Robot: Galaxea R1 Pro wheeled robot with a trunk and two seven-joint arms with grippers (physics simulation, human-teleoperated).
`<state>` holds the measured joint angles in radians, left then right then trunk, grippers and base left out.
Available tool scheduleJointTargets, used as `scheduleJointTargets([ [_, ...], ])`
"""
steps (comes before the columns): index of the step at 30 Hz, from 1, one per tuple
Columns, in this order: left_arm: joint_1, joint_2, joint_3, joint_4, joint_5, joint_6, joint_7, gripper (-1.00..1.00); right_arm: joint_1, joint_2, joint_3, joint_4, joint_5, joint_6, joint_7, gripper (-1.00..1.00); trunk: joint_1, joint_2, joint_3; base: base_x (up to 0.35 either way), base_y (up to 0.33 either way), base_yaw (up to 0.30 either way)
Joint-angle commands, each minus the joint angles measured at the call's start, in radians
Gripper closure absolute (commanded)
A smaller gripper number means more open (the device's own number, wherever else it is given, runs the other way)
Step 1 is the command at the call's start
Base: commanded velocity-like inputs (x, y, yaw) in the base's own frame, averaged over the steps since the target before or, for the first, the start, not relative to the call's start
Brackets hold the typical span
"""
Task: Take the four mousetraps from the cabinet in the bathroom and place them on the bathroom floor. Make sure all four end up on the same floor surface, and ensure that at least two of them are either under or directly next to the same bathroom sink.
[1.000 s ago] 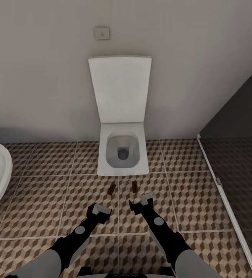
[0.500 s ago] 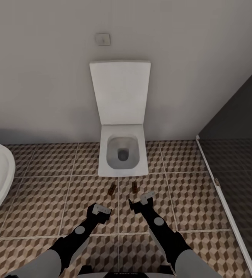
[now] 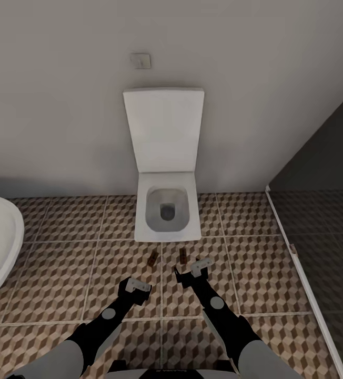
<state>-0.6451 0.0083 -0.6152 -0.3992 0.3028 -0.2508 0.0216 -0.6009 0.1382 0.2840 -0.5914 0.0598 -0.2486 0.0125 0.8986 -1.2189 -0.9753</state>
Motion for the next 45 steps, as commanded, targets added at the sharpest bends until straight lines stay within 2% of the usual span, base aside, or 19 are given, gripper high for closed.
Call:
scheduleJointTargets([
  [1, -0.001, 0.001, -0.008, 0.000, 0.010, -0.004, 0.002, -1.00, 0.000, 0.000, -0.002, 0.001, 0.006, -0.003, 0.001, -1.00, -0.004, 0.007, 0.003, 0.000, 0.000, 0.000],
  [6, -0.001, 0.004, -0.008, 0.001, 0.010, -0.005, 0.002, -1.00, 0.000, -0.004, -0.002, 0.001, 0.006, -0.004, 0.001, -1.00, -0.023, 0.042, 0.018, 0.000, 0.000, 0.000],
  [11, -0.001, 0.026, -0.006, -0.001, 0.010, -0.007, 0.001, -1.00, 0.000, -0.010, -0.004, 0.001, 0.007, -0.004, 0.001, -1.00, -0.042, 0.077, 0.034, 0.000, 0.000, 0.000],
  [14, -0.001, 0.032, -0.006, 0.000, 0.010, -0.008, 0.002, -1.00, 0.000, -0.022, -0.005, 0.001, 0.008, -0.005, 0.001, -1.00, -0.054, 0.098, 0.044, 0.000, 0.000, 0.000],
  [21, -0.001, 0.059, -0.006, 0.002, 0.011, -0.009, 0.003, -1.00, 0.000, -0.075, -0.005, 0.004, 0.006, -0.006, 0.002, -1.00, -0.081, 0.147, 0.065, 0.000, 0.000, 0.000],
  [31, 0.018, 0.095, -0.006, 0.006, 0.014, -0.017, 0.003, -1.00, 0.001, -0.093, -0.005, 0.017, 0.005, -0.006, 0.001, -1.00, -0.119, 0.217, 0.097, 0.000, 0.000, 0.000],
  [40, 0.041, 0.111, -0.006, 0.018, 0.015, -0.036, 0.004, -1.00, 0.002, -0.130, -0.005, 0.093, 0.003, -0.020, 0.006, -1.00, -0.153, 0.280, 0.125, 0.000, 0.000, 0.000],
  [45, 0.051, 0.114, -0.006, 0.026, 0.015, -0.045, 0.004, -1.00, 0.003, -0.142, -0.006, 0.174, 0.003, -0.079, 0.007, -1.00, -0.173, 0.315, 0.141, 0.000, 0.000, 0.000],
])
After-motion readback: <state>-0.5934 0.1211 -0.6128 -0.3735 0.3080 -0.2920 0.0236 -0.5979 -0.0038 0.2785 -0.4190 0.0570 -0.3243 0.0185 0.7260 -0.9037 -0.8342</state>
